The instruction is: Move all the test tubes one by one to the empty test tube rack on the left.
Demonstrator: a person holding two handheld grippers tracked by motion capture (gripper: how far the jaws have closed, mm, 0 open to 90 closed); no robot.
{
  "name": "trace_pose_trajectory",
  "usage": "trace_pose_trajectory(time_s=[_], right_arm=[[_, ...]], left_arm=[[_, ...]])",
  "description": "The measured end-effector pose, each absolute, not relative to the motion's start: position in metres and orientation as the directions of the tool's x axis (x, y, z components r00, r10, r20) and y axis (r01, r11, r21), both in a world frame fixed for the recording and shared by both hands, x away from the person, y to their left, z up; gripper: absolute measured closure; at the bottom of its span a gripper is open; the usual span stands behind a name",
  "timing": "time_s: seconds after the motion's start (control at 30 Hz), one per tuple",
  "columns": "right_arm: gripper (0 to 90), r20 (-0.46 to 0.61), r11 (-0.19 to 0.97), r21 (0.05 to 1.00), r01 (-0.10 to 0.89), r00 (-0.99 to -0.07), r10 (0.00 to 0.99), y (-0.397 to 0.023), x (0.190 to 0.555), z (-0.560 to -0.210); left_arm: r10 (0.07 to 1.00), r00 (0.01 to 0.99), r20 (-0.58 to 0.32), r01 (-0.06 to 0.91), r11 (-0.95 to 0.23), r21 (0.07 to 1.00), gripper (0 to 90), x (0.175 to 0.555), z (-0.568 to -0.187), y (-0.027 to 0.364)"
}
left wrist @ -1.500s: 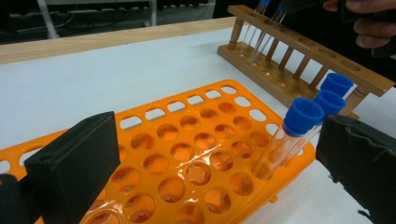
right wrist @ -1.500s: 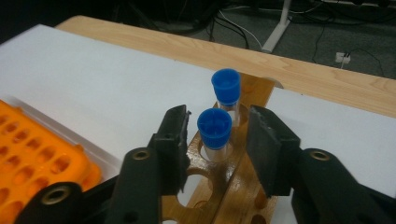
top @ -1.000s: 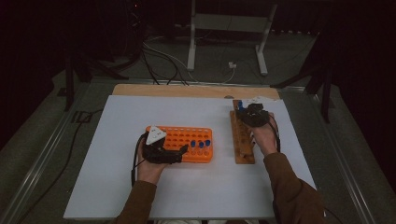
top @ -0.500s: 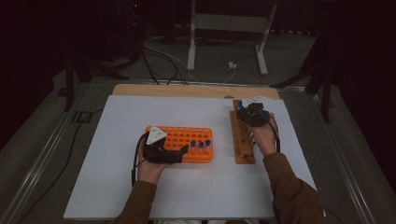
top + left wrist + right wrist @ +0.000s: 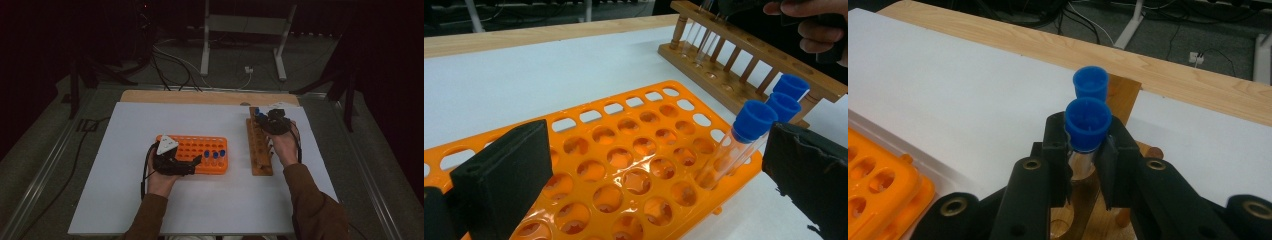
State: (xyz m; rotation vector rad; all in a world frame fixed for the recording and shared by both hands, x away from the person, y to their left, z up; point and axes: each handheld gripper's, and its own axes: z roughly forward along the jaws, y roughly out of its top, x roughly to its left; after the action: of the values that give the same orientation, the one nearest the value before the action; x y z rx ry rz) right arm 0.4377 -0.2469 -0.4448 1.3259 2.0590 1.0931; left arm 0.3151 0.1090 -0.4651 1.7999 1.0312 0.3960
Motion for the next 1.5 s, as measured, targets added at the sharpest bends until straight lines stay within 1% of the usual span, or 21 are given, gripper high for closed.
trace_pose_trajectory(time_s=[0.77, 1.2, 1.5], right_arm=[[76.7, 0.022, 0.238, 0.823, 0.515, -0.449, 0.893, -0.248, 0.432, -0.423], [76.7, -0.002, 0.254, 0.839, 0.482, -0.463, 0.887, -0.249, 0.427, -0.403], [76.6, 0.002, 0.247, 0.848, 0.469, -0.468, 0.884, -0.251, 0.425, -0.394]], left_arm=[[0.795, 0.579, -0.18, 0.475, -0.149, 0.867, 0.7, 0.316, -0.467, 0.11], [0.795, 0.578, -0.184, 0.476, -0.145, 0.867, 0.8, 0.316, -0.467, 0.111], [0.795, 0.577, -0.186, 0.476, -0.143, 0.868, 0.7, 0.316, -0.466, 0.112]])
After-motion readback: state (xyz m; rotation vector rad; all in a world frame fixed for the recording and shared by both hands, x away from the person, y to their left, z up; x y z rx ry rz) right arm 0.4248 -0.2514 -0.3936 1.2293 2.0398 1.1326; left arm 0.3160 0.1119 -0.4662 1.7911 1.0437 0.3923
